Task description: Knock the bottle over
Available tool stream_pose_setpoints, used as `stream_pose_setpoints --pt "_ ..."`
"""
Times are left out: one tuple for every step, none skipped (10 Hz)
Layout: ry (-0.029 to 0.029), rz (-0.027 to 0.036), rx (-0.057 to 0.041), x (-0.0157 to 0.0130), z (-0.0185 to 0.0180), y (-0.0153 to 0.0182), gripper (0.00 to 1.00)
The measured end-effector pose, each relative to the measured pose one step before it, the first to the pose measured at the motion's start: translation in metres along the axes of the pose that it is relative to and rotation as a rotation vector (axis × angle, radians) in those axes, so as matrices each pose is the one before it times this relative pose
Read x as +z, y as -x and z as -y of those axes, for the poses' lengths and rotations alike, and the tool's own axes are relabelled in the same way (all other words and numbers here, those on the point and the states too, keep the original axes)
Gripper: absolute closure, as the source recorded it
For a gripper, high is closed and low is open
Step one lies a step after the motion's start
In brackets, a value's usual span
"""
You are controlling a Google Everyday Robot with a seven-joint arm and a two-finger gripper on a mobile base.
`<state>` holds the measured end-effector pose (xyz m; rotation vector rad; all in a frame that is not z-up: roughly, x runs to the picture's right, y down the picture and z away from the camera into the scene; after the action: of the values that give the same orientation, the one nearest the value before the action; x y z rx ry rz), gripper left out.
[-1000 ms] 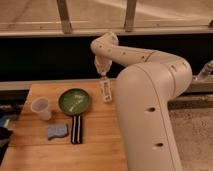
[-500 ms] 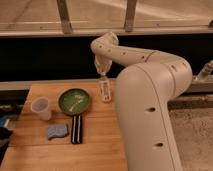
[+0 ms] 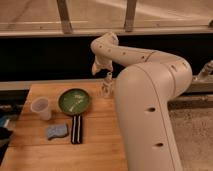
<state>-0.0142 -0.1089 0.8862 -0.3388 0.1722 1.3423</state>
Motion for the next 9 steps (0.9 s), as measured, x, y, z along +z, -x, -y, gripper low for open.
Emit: stream_pose_setpoints --pt "0.00002 0.00002 0.00006 -0.00001 0.0 0.00001 0.2" --pt "0.0 0.0 -0.00001 -0.00002 -0.00002 0.00001 0.2" --pt "0.00001 -0.00003 0.00005 0.00002 0.00002 -0.00002 0.2" --pt "-0.00004 -0.00009 0.00001 0.00004 0.00003 -0.00004 0.2" --pt "0.00002 0.00005 -0.00002 -0.00002 -0.00006 0.00004 0.2" --pt "-0.00002 0.00002 0.00019 -0.00002 0.00006 0.0 0.2" --pt "-0.00003 -0.00008 -0.00003 0.00003 -0.00002 -0.00003 0.21" --pt "0.00005 0.00008 0.00008 -0.00004 -0.00001 0.00004 0.26" --pt "0.0 -0.00007 0.0 0.00005 -0.00001 -0.00003 0.35"
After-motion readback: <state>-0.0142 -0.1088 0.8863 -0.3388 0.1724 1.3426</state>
